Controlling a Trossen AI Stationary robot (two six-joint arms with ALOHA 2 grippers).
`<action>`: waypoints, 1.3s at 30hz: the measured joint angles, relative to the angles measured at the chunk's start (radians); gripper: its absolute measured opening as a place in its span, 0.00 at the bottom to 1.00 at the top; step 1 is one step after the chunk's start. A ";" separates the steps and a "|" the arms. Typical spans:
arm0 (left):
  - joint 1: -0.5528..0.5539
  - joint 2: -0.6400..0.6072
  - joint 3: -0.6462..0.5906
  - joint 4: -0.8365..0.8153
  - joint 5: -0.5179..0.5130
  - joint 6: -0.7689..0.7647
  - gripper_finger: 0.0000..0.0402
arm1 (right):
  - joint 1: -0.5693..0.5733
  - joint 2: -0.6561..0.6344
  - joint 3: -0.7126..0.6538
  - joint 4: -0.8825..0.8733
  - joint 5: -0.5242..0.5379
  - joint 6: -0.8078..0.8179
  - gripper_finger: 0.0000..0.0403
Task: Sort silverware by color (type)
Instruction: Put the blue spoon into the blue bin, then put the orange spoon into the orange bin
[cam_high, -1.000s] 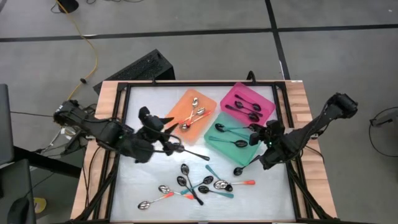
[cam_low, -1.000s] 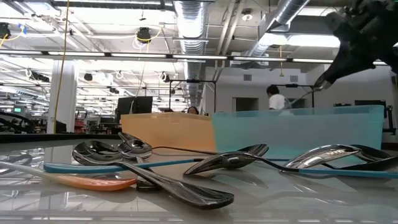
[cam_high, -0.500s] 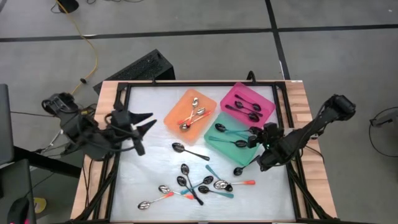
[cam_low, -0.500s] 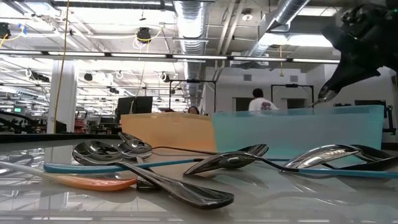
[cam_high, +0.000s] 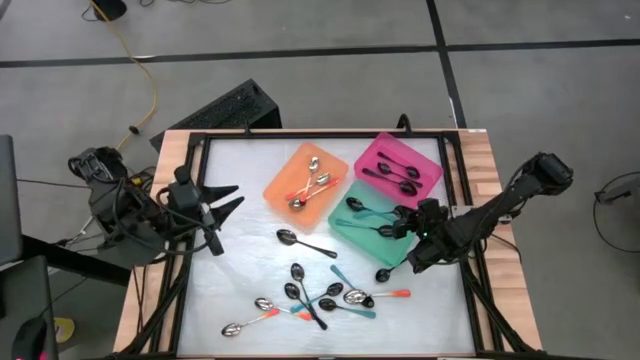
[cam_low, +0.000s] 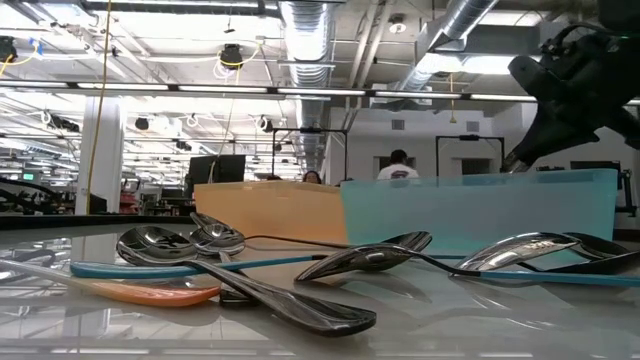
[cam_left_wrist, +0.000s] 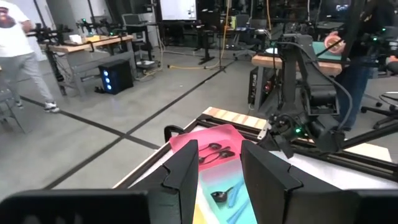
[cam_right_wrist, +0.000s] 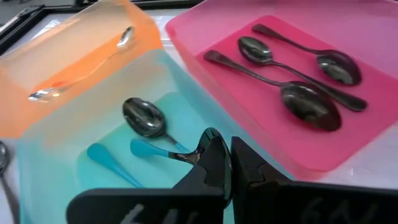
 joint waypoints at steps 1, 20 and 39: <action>-0.004 0.000 0.000 0.000 0.002 -0.002 0.27 | -0.002 0.000 -0.001 0.018 -0.001 -0.020 0.03; -0.049 0.004 0.000 -0.008 0.076 -0.039 0.27 | -0.005 -0.003 -0.002 0.067 -0.158 -0.220 0.25; -0.047 0.126 0.000 -0.102 0.434 -0.184 0.27 | -0.008 -0.004 0.357 -0.001 -0.192 -0.814 0.52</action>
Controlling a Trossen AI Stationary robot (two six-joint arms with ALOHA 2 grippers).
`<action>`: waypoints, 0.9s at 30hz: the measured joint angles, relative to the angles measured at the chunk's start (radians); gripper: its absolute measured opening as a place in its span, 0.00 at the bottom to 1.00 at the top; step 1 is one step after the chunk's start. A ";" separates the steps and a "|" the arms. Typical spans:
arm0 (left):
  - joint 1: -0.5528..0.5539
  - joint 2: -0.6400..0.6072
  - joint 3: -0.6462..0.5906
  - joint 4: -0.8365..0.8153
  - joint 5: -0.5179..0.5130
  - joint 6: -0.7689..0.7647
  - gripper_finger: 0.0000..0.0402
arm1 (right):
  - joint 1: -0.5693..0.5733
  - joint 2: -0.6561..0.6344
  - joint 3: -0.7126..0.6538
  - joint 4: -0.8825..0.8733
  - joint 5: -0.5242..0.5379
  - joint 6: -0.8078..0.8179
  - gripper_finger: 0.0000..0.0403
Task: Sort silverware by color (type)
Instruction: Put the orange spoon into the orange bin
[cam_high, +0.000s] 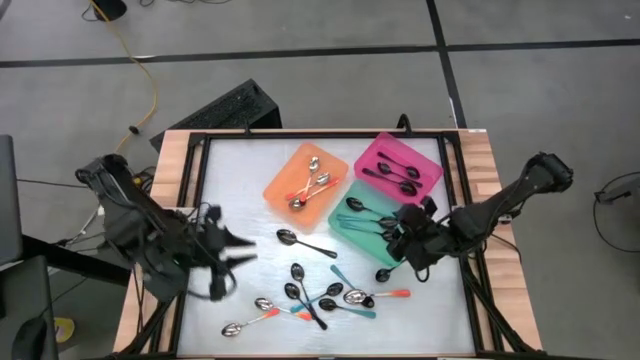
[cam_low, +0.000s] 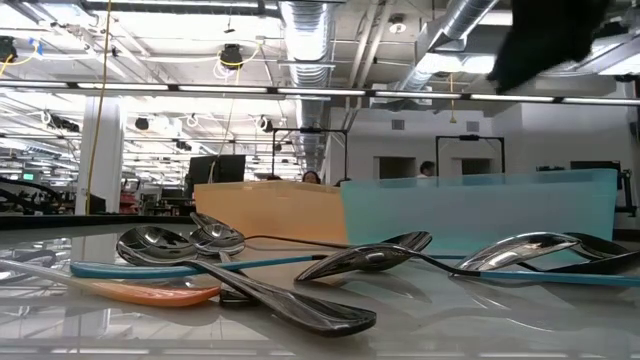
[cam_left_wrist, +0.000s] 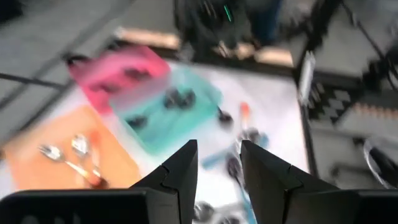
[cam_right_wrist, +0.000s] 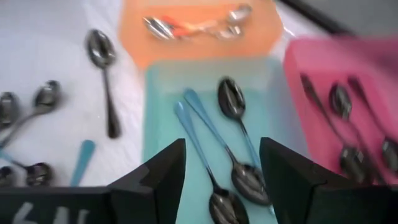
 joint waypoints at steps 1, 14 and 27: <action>0.000 0.022 0.000 0.000 0.036 -0.008 0.27 | 0.003 0.000 0.031 -0.011 0.000 -0.034 0.52; -0.004 0.365 0.000 0.096 0.496 -0.165 0.27 | 0.133 0.000 0.216 -0.037 -0.082 -0.152 0.51; -0.022 0.469 0.000 0.197 0.581 -0.217 0.27 | 0.353 0.004 0.190 -0.097 -0.079 0.119 0.51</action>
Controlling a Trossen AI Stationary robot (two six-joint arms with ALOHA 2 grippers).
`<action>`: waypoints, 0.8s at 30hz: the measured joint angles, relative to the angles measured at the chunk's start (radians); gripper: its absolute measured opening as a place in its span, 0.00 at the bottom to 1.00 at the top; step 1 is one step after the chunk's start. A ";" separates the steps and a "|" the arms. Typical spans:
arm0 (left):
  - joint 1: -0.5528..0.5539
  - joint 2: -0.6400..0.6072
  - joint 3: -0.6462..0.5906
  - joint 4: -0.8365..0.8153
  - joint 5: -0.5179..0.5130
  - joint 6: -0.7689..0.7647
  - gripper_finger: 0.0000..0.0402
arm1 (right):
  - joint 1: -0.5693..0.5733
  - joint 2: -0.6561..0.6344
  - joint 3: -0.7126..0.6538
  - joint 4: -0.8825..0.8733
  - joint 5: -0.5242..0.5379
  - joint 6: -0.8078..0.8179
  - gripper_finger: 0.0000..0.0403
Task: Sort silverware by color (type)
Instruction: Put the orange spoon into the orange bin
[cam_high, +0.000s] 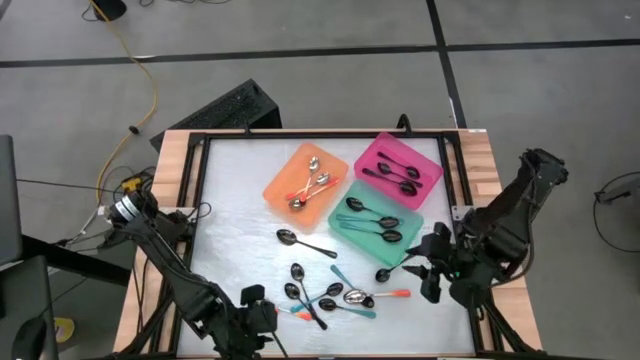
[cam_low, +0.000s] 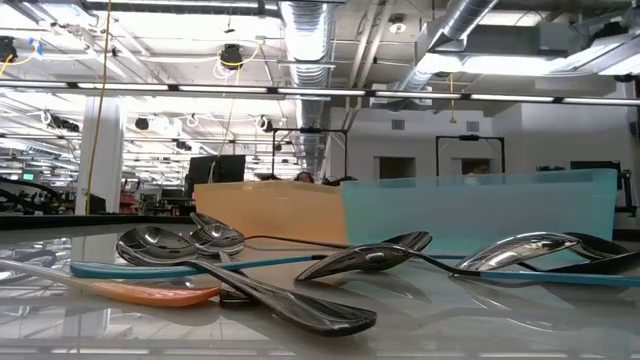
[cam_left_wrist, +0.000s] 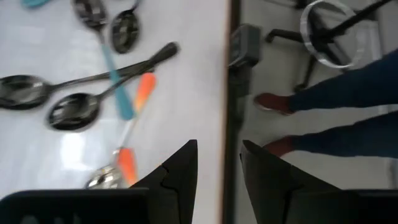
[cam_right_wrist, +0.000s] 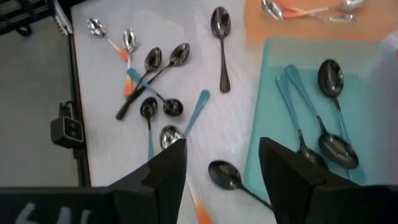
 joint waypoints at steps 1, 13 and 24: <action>-0.005 0.000 0.000 -0.016 -0.018 -0.001 0.27 | 0.011 0.000 -0.009 0.001 0.005 0.019 0.51; -0.062 0.000 -0.098 0.038 -0.052 -0.072 0.27 | 0.081 0.000 -0.106 0.020 0.013 0.172 0.51; -0.111 0.000 -0.199 0.131 -0.052 -0.229 0.27 | 0.105 0.000 -0.126 0.025 0.014 0.201 0.51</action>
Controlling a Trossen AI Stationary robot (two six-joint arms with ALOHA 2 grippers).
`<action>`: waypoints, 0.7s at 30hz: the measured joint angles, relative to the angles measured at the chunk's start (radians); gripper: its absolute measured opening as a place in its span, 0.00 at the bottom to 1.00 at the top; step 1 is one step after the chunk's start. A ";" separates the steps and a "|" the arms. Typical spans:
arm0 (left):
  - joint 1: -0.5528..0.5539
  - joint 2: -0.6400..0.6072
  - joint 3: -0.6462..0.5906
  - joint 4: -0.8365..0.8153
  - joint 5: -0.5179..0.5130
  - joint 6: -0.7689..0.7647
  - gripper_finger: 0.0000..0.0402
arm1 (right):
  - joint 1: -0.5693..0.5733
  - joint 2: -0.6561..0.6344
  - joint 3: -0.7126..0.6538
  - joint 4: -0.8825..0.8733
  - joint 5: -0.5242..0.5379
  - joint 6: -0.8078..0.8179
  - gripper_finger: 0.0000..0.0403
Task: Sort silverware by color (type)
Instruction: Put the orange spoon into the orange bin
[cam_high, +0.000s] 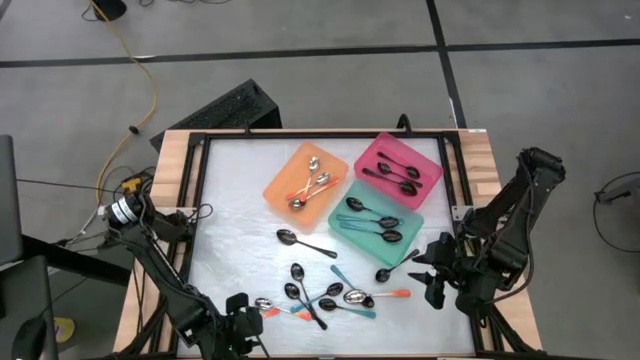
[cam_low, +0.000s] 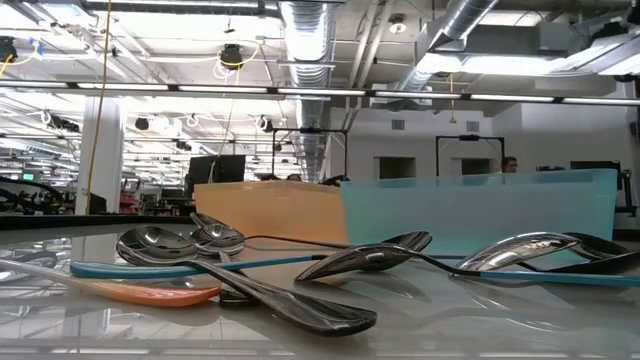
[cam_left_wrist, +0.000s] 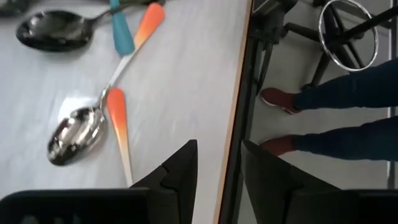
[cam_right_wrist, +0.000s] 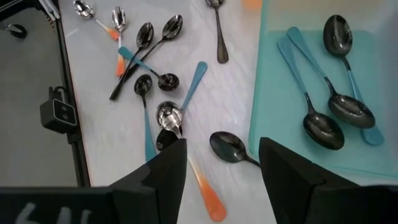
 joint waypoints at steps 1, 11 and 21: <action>-0.002 0.000 -0.005 0.002 0.000 -0.013 0.27 | 0.000 0.000 0.000 -0.003 0.001 0.000 0.51; -0.009 0.000 -0.016 -0.008 -0.020 -0.028 0.27 | 0.000 0.000 -0.015 -0.004 0.009 -0.001 0.51; -0.005 0.052 -0.016 -0.030 -0.025 -0.034 0.27 | -0.002 0.000 -0.015 -0.008 0.021 -0.004 0.51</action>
